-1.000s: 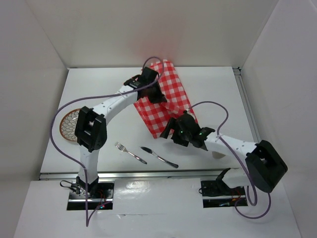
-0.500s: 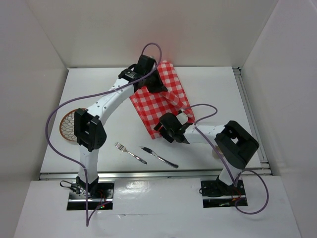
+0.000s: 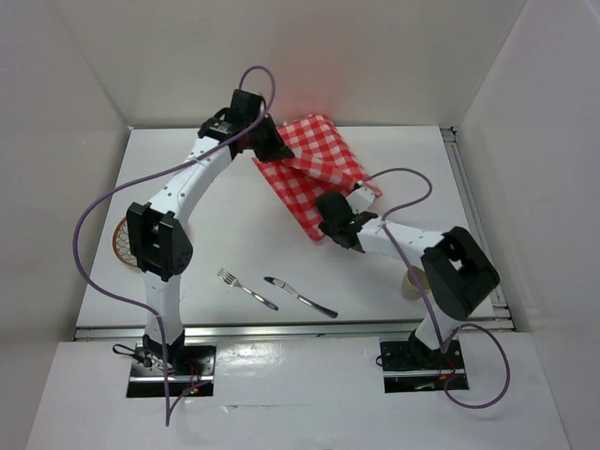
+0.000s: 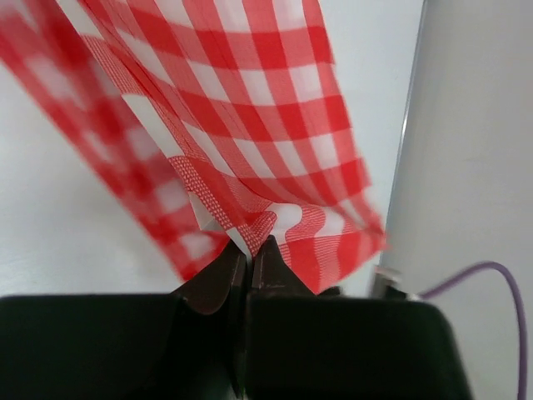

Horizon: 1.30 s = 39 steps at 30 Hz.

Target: Set the dinner table for one person

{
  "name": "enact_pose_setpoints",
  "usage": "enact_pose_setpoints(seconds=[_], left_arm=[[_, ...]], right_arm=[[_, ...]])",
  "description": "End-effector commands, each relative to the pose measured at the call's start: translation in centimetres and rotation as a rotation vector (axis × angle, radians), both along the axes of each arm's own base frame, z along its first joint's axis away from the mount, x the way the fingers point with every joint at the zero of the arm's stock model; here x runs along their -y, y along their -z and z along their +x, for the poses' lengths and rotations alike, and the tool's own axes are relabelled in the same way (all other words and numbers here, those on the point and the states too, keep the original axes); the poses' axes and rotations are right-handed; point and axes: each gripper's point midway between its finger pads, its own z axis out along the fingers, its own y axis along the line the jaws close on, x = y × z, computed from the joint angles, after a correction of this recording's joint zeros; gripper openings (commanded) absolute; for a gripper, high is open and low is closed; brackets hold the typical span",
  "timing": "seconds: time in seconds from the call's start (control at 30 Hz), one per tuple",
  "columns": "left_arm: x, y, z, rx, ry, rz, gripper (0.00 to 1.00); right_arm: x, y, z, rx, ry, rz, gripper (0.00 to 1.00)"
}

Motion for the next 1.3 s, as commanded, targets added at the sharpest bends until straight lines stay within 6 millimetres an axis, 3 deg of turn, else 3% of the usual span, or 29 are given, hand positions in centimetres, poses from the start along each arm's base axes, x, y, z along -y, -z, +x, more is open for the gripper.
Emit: enact_pose_setpoints(seconds=[0.0, 0.07, 0.1, 0.13, 0.17, 0.2, 0.23, 0.37, 0.43, 0.5, 0.57, 0.6, 0.63, 0.83, 0.9, 0.93, 1.03, 1.07, 1.1, 1.13, 1.17, 1.23, 1.27], left_arm=[[-4.3, -6.0, 2.1, 0.141, -0.027, -0.057, 0.00], [-6.1, -7.9, 2.2, 0.163, -0.042, -0.095, 0.00], [-8.6, -9.9, 2.5, 0.207, -0.075, -0.114, 0.00], [-9.7, -10.4, 2.4, 0.212, -0.086, -0.123, 0.00], [-11.8, -11.4, 2.4, 0.231, -0.104, -0.141, 0.00], [-12.6, -12.6, 2.2, 0.263, -0.110, -0.152, 0.00], [-13.6, -14.4, 1.4, 0.303, -0.108, -0.154, 0.00], [-16.5, -17.9, -0.5, 0.388, -0.105, -0.166, 0.00], [-18.4, -18.7, -1.1, 0.406, -0.123, -0.162, 0.00], [-19.0, -20.0, -2.0, 0.432, -0.107, -0.179, 0.00], [-20.1, -21.1, -2.5, 0.458, -0.118, -0.180, 0.00], [-20.4, -21.7, -3.0, 0.472, -0.117, -0.182, 0.00], [-20.6, -22.3, -3.6, 0.488, -0.115, -0.184, 0.00], [-22.1, -23.6, -4.0, 0.527, -0.186, -0.178, 0.00], [-22.3, -23.0, -3.1, 0.513, -0.188, -0.179, 0.00], [-22.3, -23.5, -2.7, 0.522, -0.191, -0.186, 0.00], [-22.6, -22.9, -0.5, 0.513, -0.183, -0.191, 0.00], [-22.3, -22.7, 0.0, 0.512, -0.174, -0.193, 0.00], [-22.4, -22.7, 0.7, 0.520, -0.173, -0.193, 0.00], [-22.0, -23.1, 1.0, 0.534, -0.162, -0.194, 0.00], [-22.0, -22.1, 2.4, 0.513, -0.154, -0.212, 0.00], [-21.9, -22.6, 3.5, 0.545, -0.141, -0.226, 0.00], [-21.9, -21.6, 4.6, 0.523, -0.136, -0.246, 0.00]], right_arm=[[5.3, -10.5, 4.2, 0.304, 0.033, -0.133, 0.00], [8.0, -14.0, 5.4, 0.388, -0.002, -0.240, 0.00], [8.8, -17.4, 5.6, 0.481, 0.000, -0.228, 0.00], [9.0, -18.8, 5.7, 0.512, -0.041, -0.233, 0.00], [10.6, -21.3, 5.6, 0.573, -0.047, -0.271, 0.00], [10.7, -21.5, 5.8, 0.580, -0.079, -0.296, 0.00], [11.0, -24.0, 5.2, 0.635, -0.101, -0.301, 0.00], [11.2, -30.1, 3.6, 0.762, -0.233, -0.391, 0.00], [10.8, -31.9, 2.4, 0.791, -0.302, -0.416, 0.00], [9.9, -34.4, 1.6, 0.836, -0.386, -0.441, 0.00], [9.6, -35.2, 0.5, 0.829, -0.460, -0.468, 0.00], [9.7, -37.3, -0.3, 0.865, -0.461, -0.460, 0.00], [9.8, -37.1, -0.5, 0.842, -0.474, -0.477, 0.00], [10.7, -42.4, -2.1, 0.959, -0.465, -0.546, 0.00], [10.2, -42.2, -0.8, 0.948, -0.477, -0.575, 0.00], [10.2, -43.1, -0.4, 0.968, -0.475, -0.603, 0.00], [9.8, -42.6, 2.6, 0.958, -0.479, -0.643, 0.00], [10.4, -43.6, 3.4, 0.982, -0.454, -0.651, 0.00], [10.3, -42.6, 5.2, 0.961, -0.465, -0.656, 0.00], [10.1, -42.5, 5.9, 0.972, -0.485, -0.654, 0.00], [11.1, -43.1, 6.8, 0.982, -0.459, -0.655, 0.00], [11.1, -42.4, 9.6, 0.983, -0.464, -0.647, 0.00], [12.0, -43.6, 10.3, 1.013, -0.434, -0.643, 0.00]])
